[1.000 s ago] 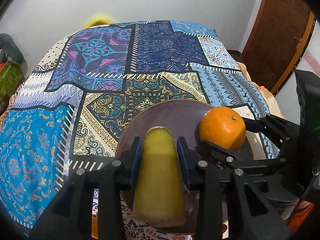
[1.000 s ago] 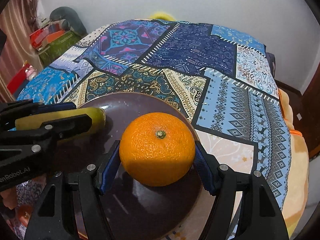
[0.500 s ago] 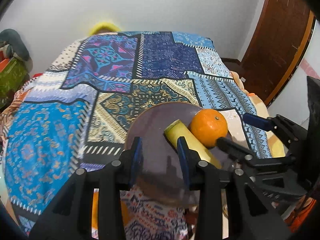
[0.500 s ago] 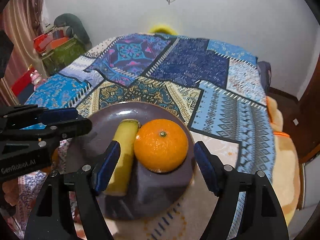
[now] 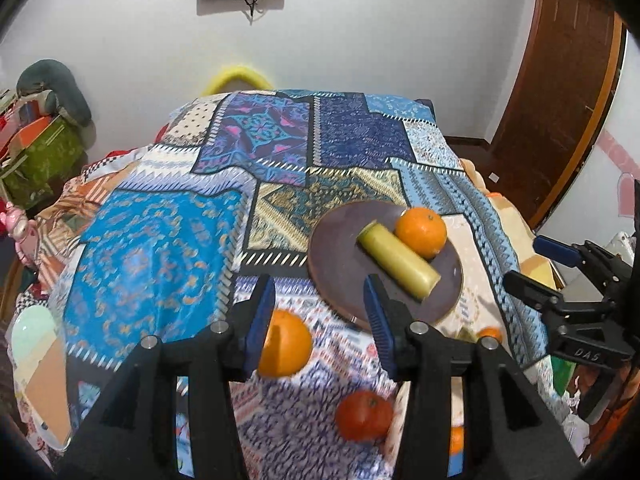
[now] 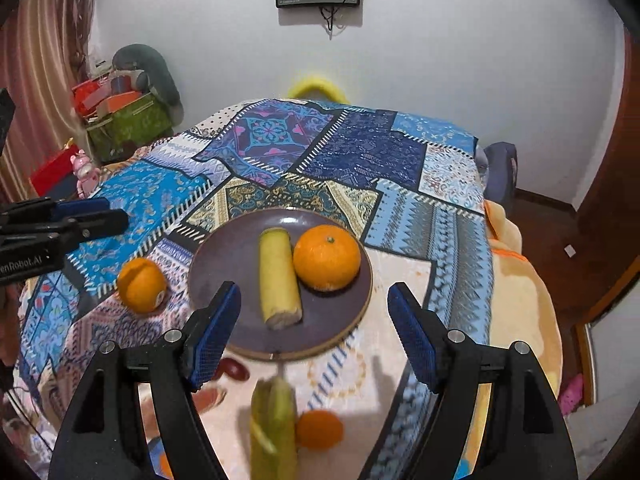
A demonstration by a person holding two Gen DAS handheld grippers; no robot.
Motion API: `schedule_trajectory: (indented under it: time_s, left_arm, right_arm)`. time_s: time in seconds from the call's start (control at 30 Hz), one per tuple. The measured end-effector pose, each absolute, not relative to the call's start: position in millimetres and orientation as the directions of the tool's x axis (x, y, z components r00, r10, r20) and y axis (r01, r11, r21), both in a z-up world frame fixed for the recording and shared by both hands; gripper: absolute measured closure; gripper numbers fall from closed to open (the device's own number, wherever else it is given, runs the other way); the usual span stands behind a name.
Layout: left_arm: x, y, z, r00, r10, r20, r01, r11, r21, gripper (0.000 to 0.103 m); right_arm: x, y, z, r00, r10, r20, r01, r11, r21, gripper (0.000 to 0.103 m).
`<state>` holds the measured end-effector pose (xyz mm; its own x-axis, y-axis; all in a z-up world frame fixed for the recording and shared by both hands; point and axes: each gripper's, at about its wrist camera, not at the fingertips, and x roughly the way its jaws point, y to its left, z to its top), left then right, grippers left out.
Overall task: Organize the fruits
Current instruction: 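Grasp the green corn cob with the right gripper while the left grasps another orange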
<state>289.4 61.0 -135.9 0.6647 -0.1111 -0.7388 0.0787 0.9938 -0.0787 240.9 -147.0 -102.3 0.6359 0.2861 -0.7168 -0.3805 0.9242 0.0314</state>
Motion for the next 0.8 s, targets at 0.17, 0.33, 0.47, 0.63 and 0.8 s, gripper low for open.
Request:
schedule_trajectory:
  time_s: [0.17,0.33,0.47,0.63,0.8]
  left_arm:
    - [267,72,-144,0.659,-0.114,-0.743,0.083,0.993,-0.079,0.047]
    - [255,84,-162,0.629,-0.122,-0.768,0.081,0.993,-0.091,0.046]
    - [252,93,-180,0.601,-0.123,-0.790,0.072,0.992,-0.100,0.041]
    - [254,99,-204,0.564,-0.130,-0.816,0.064,0.992,-0.114,0.037]
    - [263,101,-226,0.527,-0.141,-0.838,0.055,0.990,-0.132,0.037]
  right_arm:
    - [217,-151,-111,0.625,0.260,-0.736,-0.347,0.937,0.036,0.030]
    - [201,-157,-128,0.589,0.249,-0.769,-0.300,0.951,0.078,0.030]
    - [195,-160,-142,0.550,0.270,-0.790,-0.282,0.951,0.129,0.031]
    - [191,-158,-158,0.495,0.287,-0.820,-0.293,0.944,0.153,0.044]
    - [189,-150,-179,0.419,0.293,-0.859,-0.319,0.934,0.163,0.058]
